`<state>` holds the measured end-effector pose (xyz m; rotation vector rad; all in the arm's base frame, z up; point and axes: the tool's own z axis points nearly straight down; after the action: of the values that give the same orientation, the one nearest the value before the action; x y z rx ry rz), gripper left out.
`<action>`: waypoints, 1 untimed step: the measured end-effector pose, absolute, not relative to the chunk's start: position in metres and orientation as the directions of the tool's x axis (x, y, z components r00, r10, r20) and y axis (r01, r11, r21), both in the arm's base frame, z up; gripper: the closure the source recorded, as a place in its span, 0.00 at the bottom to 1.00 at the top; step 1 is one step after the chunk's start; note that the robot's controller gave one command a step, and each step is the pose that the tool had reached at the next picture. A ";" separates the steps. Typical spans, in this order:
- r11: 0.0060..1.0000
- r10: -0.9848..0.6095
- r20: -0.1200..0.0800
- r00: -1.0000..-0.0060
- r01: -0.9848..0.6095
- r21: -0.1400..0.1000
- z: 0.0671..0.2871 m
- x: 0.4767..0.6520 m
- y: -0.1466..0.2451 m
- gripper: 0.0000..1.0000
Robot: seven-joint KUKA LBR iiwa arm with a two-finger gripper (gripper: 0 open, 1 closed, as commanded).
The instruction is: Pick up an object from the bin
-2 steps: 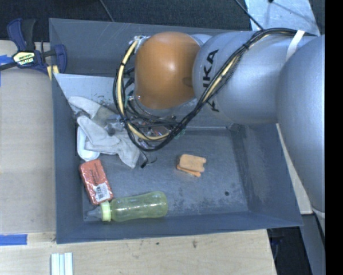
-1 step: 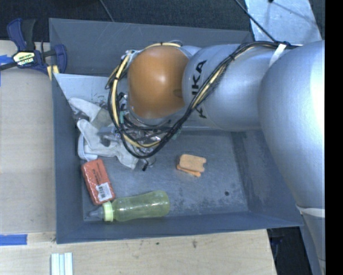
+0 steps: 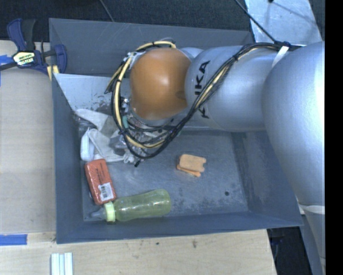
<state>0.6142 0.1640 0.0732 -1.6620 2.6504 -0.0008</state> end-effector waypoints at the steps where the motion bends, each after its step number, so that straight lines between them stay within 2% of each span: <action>1: 0.436 -0.900 -0.011 -0.436 -0.900 -0.007 0.073 0.614 0.164 1.00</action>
Offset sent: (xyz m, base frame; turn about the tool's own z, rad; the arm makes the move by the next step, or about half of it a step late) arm 0.0001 -0.0002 0.0086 0.0000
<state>0.6142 0.1640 0.0731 -1.6620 2.6505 -0.0007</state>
